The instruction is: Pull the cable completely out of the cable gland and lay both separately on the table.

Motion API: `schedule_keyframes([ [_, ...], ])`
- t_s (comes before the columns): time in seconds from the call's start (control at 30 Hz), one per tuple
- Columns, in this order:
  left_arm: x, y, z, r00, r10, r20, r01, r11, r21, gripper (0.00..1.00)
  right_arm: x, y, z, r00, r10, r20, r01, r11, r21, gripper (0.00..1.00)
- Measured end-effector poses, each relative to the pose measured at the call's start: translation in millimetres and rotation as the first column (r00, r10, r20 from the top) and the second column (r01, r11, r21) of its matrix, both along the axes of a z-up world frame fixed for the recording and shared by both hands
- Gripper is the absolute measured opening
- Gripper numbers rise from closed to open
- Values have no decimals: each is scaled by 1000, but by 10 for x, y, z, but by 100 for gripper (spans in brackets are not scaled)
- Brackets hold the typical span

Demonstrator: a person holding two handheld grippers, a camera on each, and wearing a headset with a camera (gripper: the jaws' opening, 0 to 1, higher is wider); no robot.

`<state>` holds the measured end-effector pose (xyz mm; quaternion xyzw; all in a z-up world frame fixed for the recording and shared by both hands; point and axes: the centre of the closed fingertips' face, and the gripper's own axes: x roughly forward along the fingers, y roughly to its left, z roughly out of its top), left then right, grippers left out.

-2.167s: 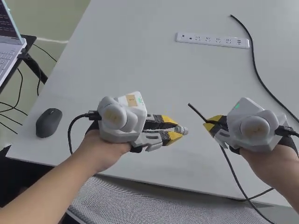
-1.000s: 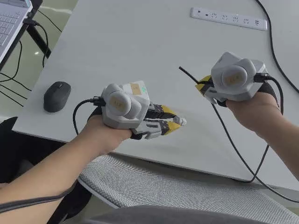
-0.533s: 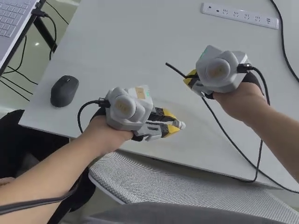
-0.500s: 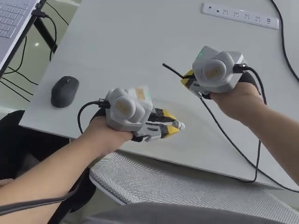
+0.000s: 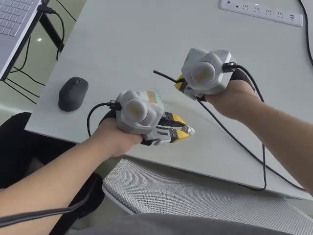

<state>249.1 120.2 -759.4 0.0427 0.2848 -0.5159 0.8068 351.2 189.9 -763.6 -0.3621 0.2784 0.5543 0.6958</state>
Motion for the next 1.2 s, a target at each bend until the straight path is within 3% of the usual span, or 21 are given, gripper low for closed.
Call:
schedule_keyframes([
  [0.1, 51, 70, -45, 999, 36, -15, -36, 999, -20, 16, -10, 78, -42, 1000, 19, -9, -19, 1000, 0, 0],
  [0.3, 96, 237, -229, 997, 73, -27, -72, 997, 14, 16, -68, 232, -173, 998, 48, -32, -49, 999, -7, 0],
  [0.4, 95, 286, -275, 995, 89, -34, -89, 996, 15, 16, -85, 317, -173, 998, 48, -38, -47, 998, 36, 0],
  [0.5, 91, 319, -334, 994, 101, -44, -100, 995, 16, 16, -106, 357, -234, 998, 54, -41, -54, 998, 19, 0],
  [0.87, 88, 333, -410, 992, 108, -65, -108, 994, 10, 16, -129, 381, -377, 996, 62, -72, -62, 998, -10, 0],
  [1.2, 112, 350, -433, 990, 125, -59, -124, 992, 13, 16, -150, 375, -449, 995, 64, -78, -66, 998, -18, 0],
])
